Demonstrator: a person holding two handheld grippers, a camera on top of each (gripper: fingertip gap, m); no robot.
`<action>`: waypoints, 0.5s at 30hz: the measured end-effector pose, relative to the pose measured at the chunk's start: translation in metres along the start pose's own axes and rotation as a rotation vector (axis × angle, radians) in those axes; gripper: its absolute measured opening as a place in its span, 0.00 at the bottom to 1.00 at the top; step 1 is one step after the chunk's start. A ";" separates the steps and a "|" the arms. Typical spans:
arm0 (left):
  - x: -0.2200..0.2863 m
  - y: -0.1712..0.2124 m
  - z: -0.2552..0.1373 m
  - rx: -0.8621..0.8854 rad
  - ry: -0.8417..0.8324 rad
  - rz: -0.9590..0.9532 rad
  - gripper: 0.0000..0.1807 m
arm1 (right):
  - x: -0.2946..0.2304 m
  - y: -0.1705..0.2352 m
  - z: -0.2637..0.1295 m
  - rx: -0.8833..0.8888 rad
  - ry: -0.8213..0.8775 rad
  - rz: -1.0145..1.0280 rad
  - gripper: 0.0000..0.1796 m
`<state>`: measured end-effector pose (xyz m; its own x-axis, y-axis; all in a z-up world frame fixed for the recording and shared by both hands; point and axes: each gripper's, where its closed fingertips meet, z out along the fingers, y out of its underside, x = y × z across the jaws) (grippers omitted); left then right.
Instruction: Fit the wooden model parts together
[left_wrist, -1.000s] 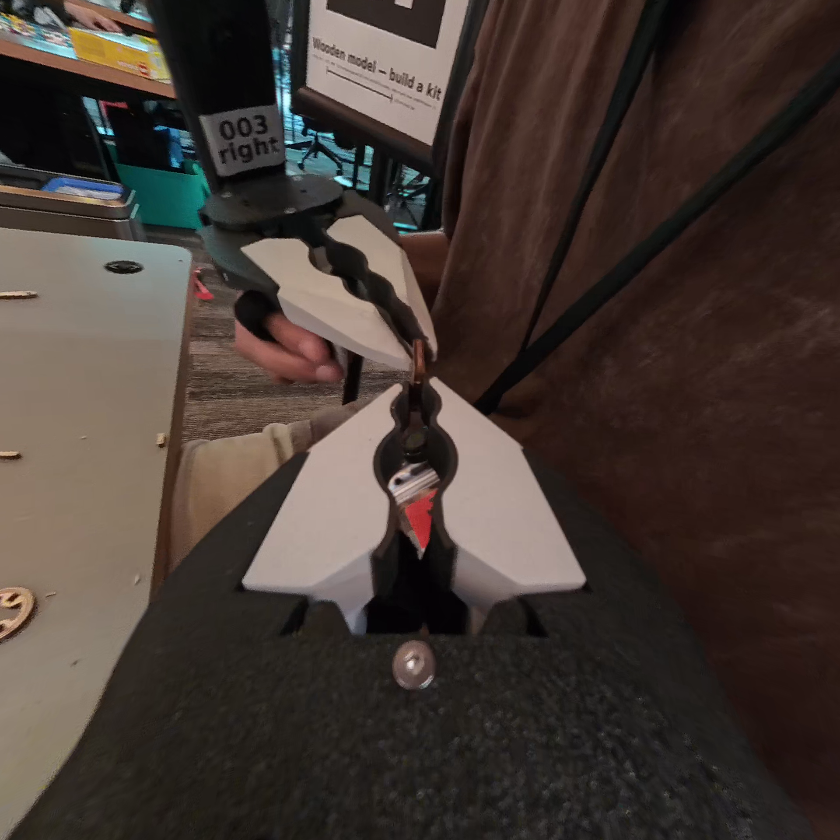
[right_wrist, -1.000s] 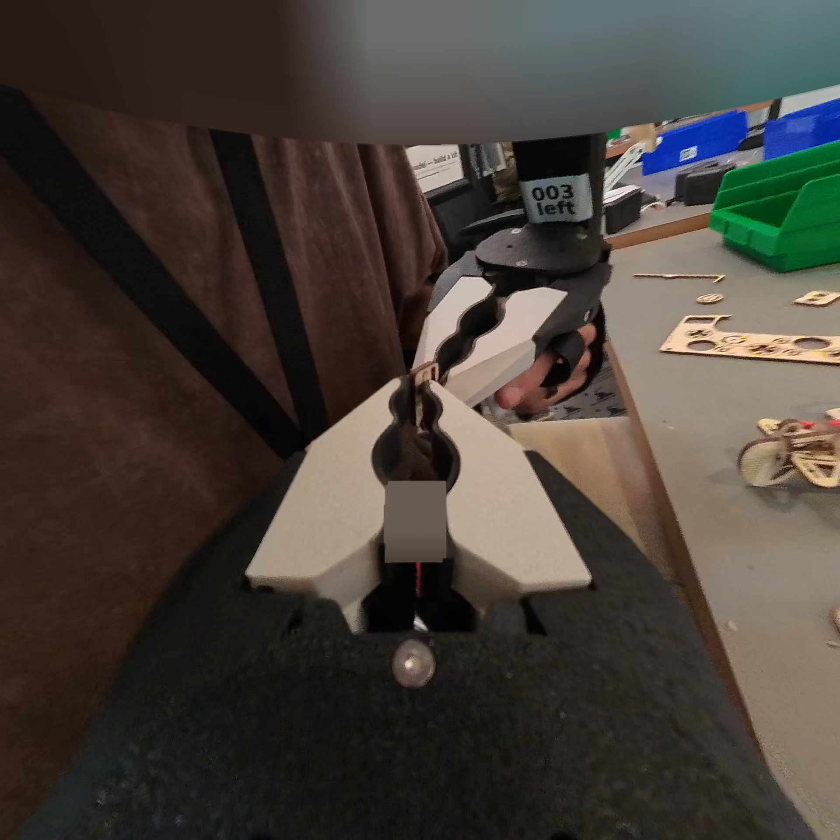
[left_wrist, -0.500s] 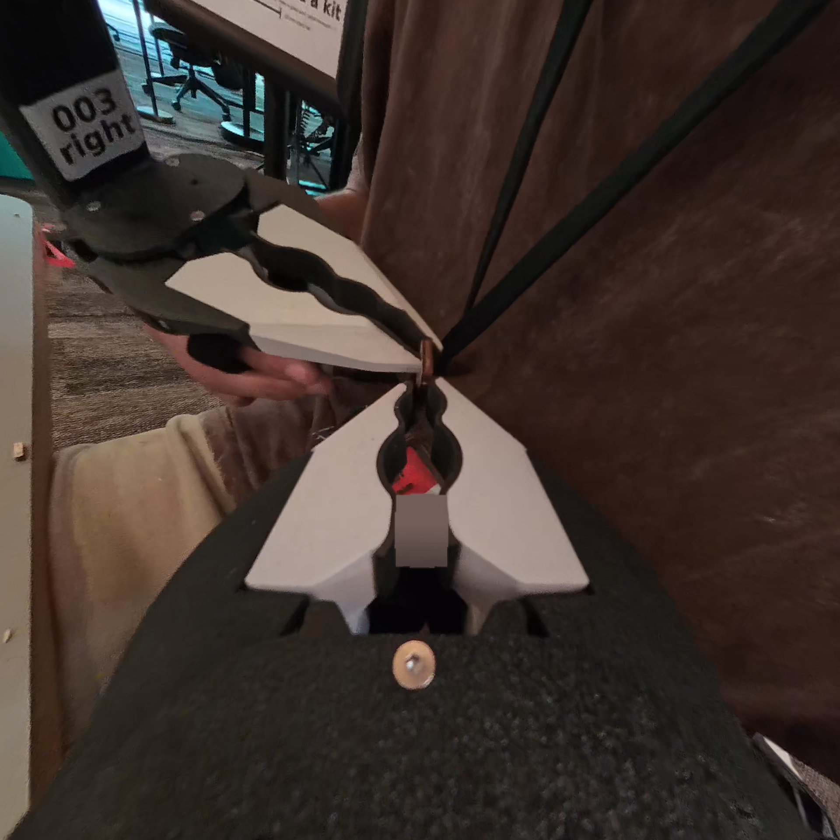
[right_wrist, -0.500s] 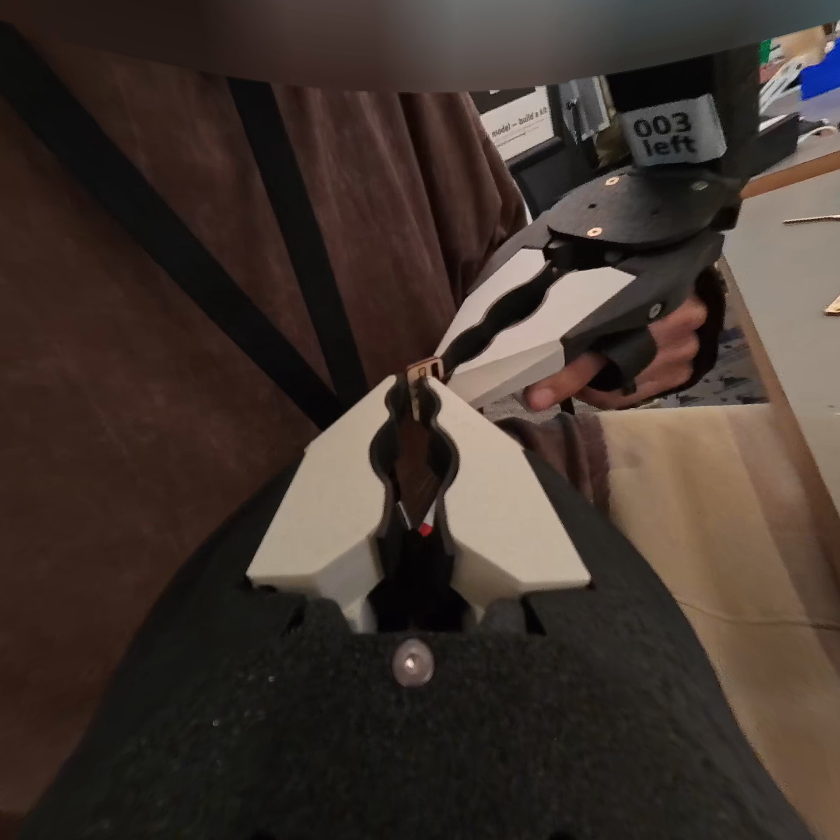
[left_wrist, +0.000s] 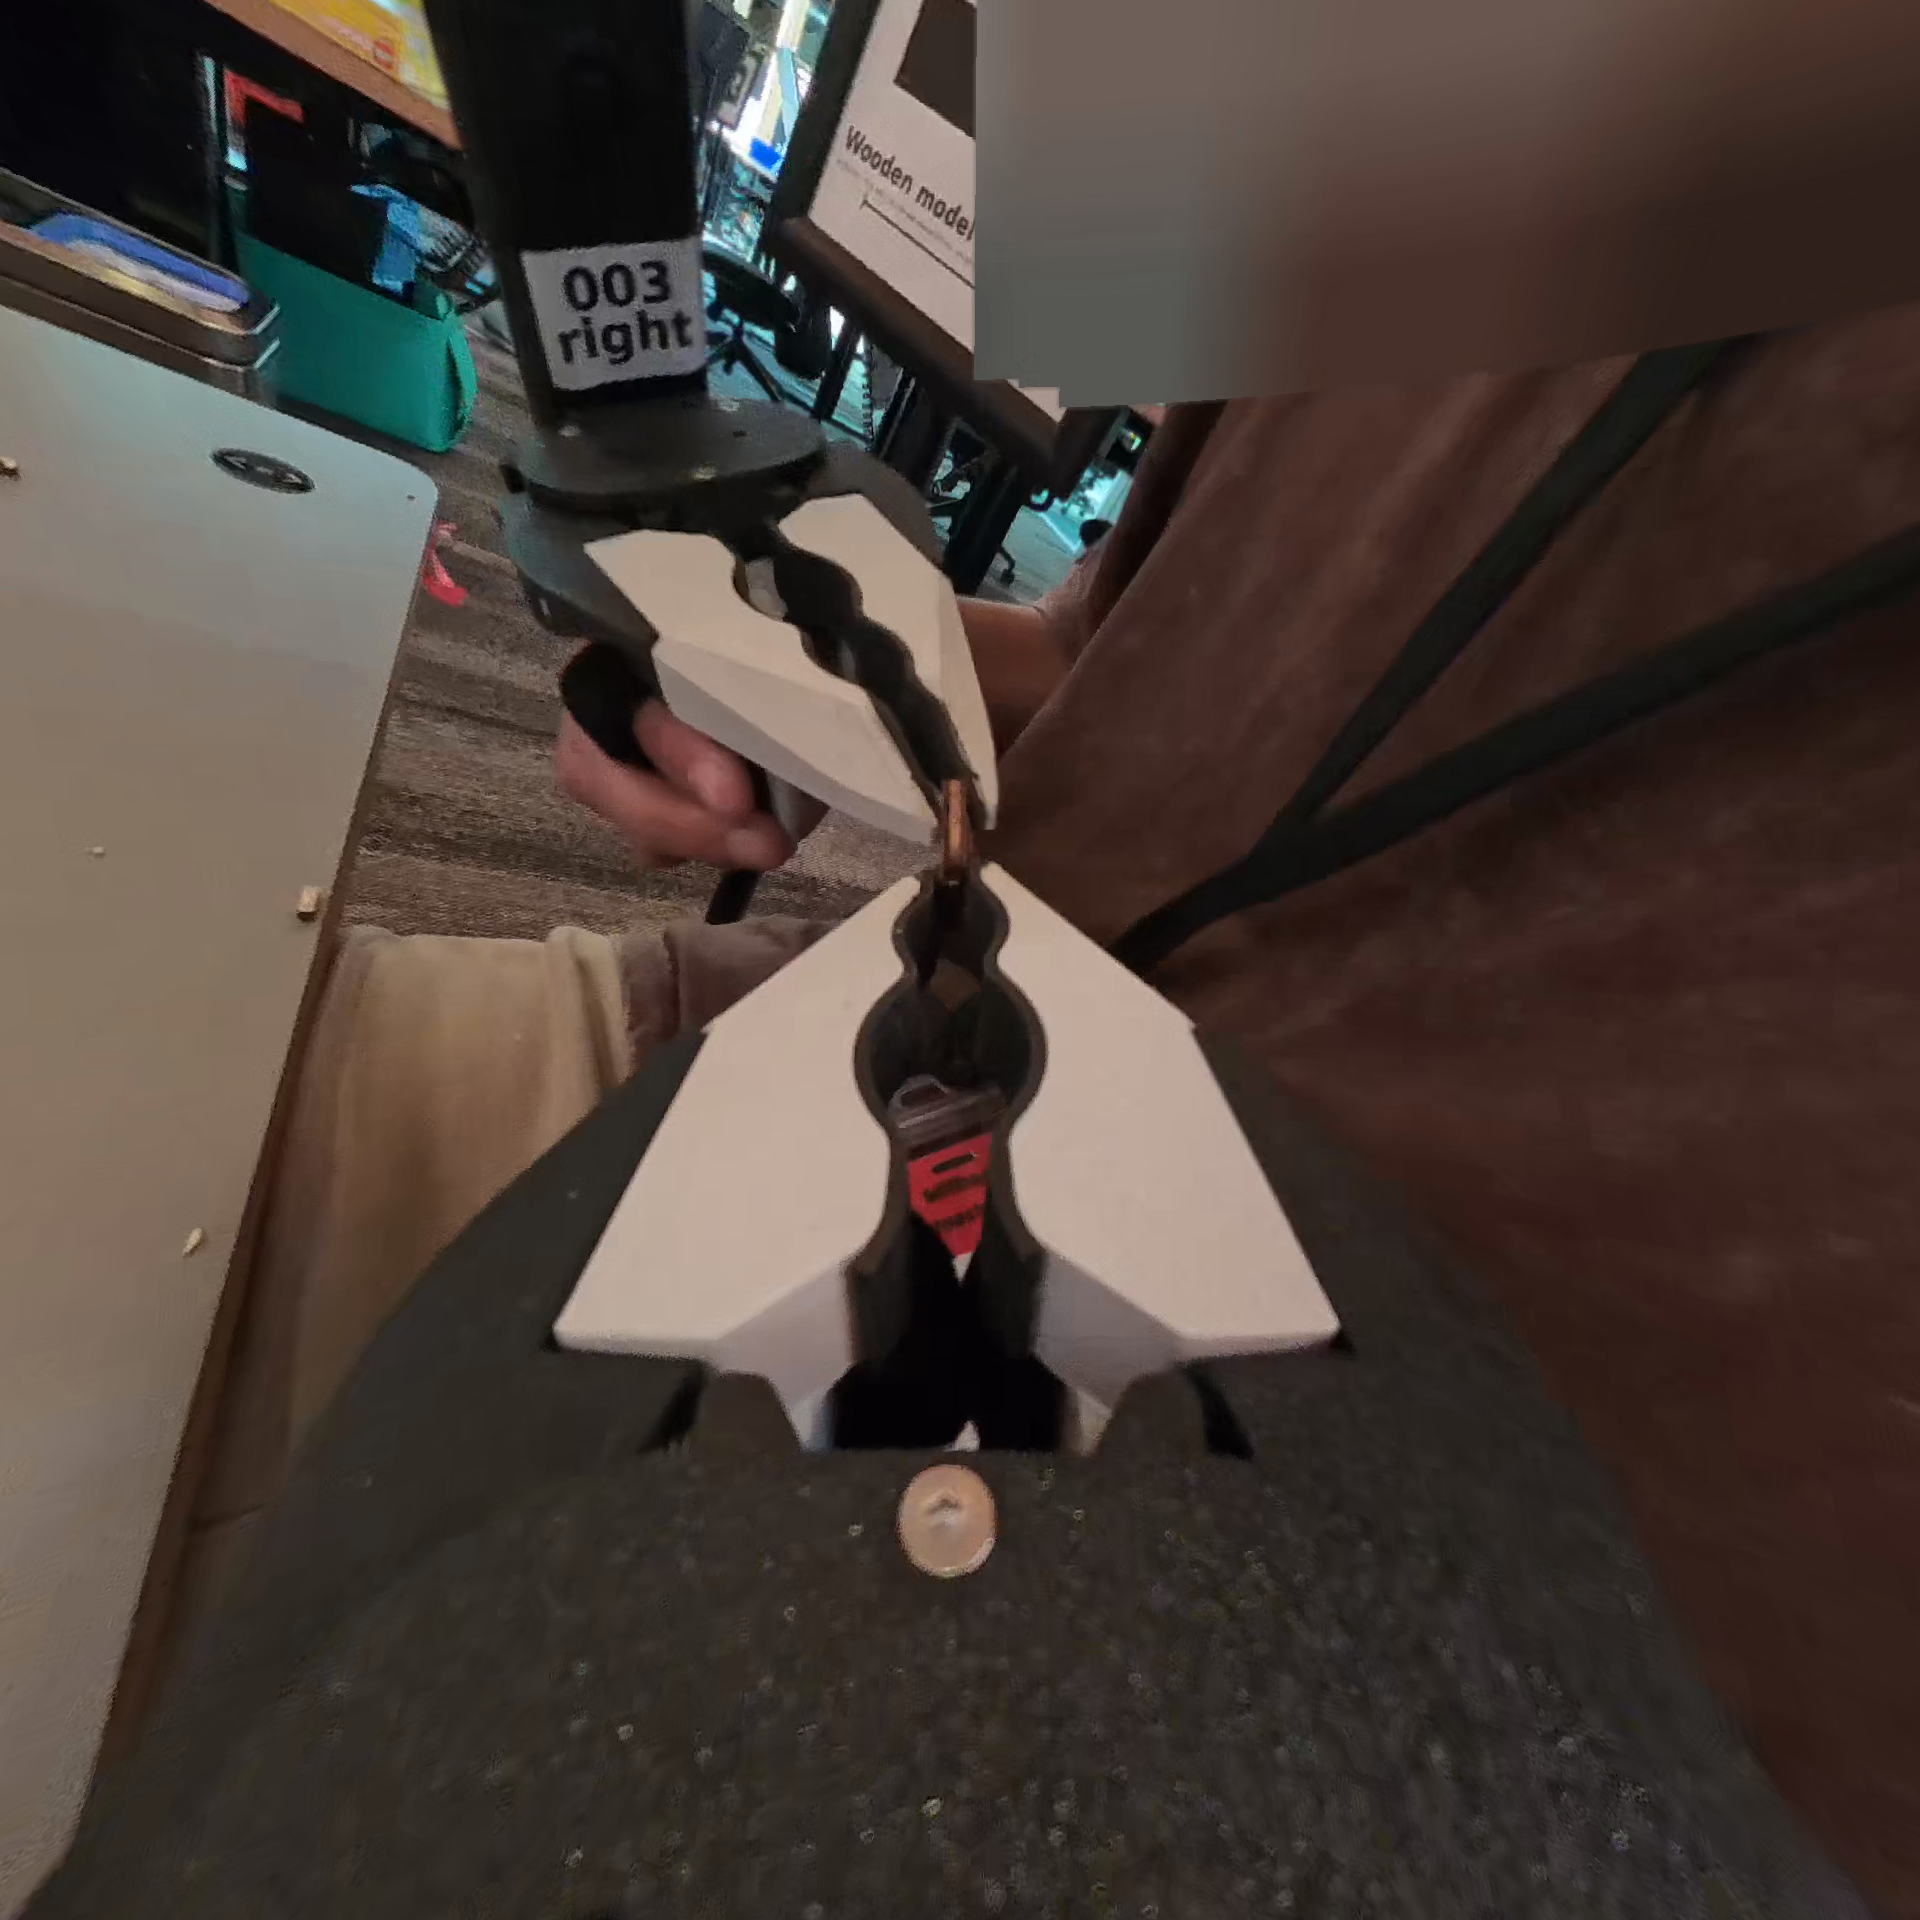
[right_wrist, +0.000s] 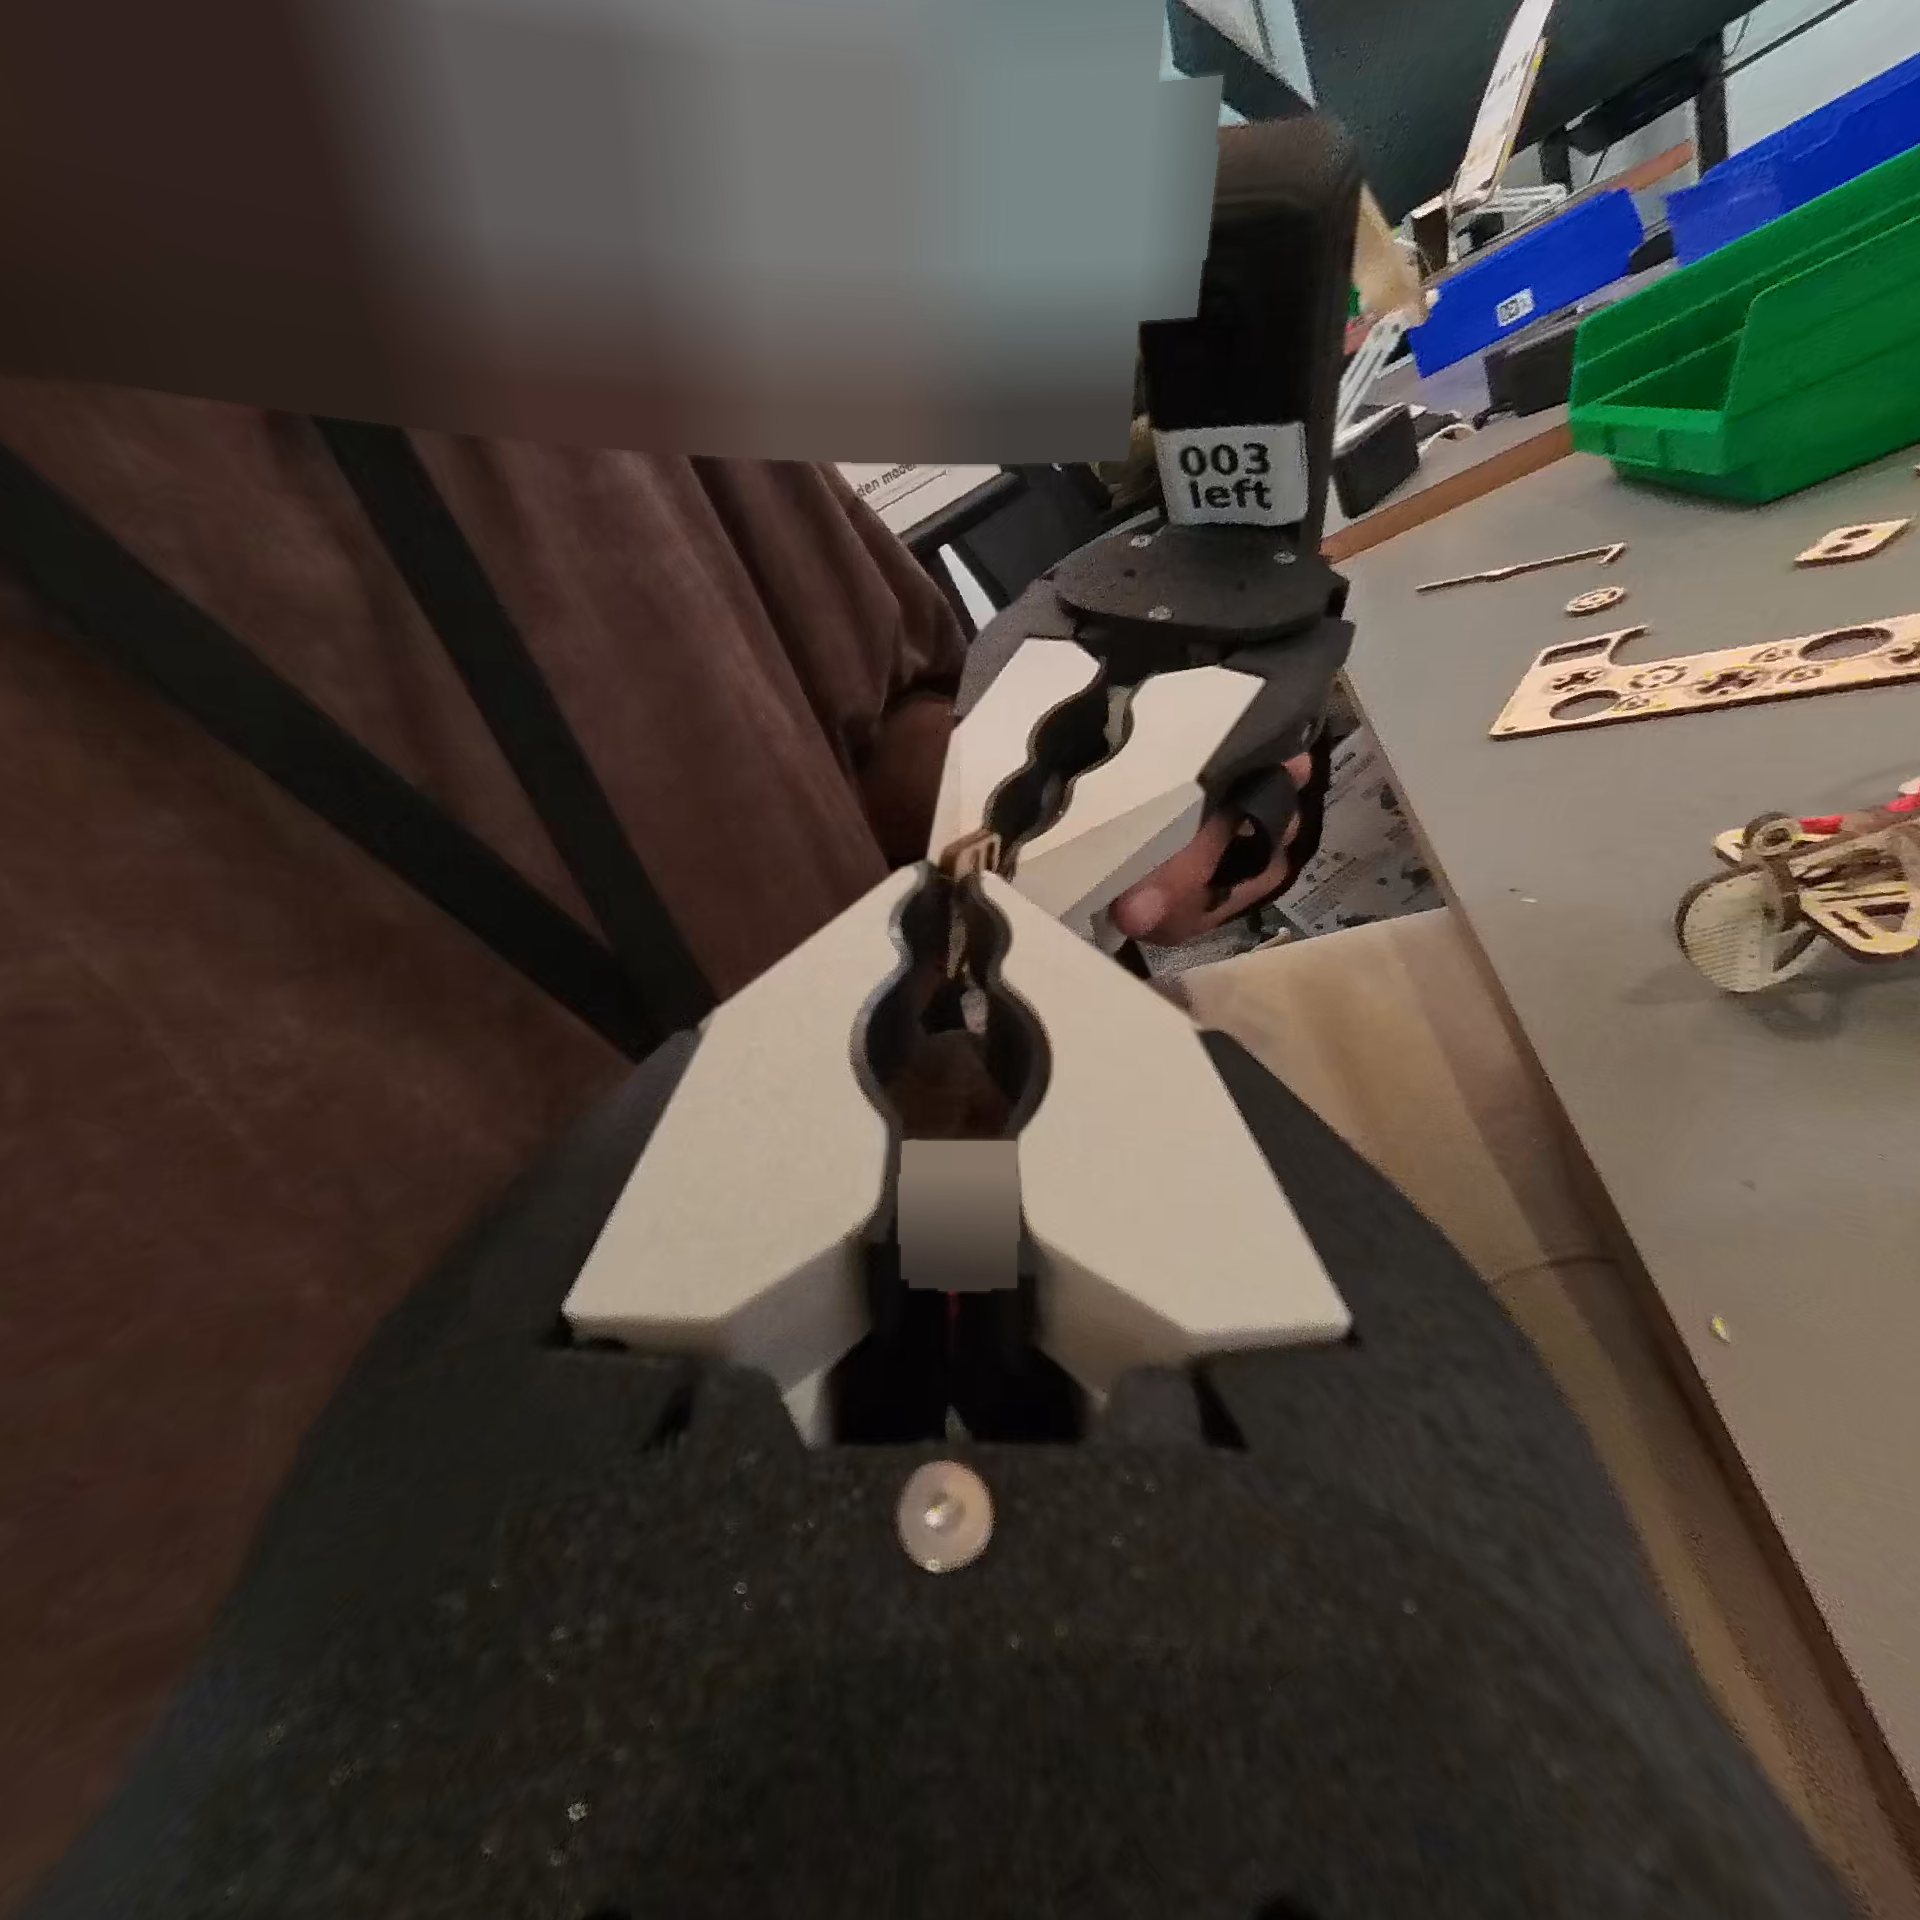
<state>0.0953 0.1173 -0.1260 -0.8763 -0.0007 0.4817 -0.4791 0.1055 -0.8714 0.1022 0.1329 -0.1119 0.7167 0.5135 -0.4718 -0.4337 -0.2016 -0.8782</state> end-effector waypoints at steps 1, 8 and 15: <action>0.001 -0.001 0.001 0.007 0.015 -0.019 0.00 | -0.002 -0.001 0.000 0.003 -0.011 0.018 0.01; 0.019 -0.001 0.005 0.004 0.148 -0.004 0.00 | -0.020 0.002 0.005 0.050 -0.210 0.196 0.02; 0.033 -0.004 0.010 0.001 0.157 0.044 0.00 | -0.035 -0.001 0.008 0.128 -0.454 0.375 0.02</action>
<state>0.0680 0.1066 -0.1076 -0.8779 0.1591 0.4516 -0.4405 0.1010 -0.8921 0.0739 0.1217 -0.0937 0.2097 0.7370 -0.6426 -0.6943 -0.3505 -0.6285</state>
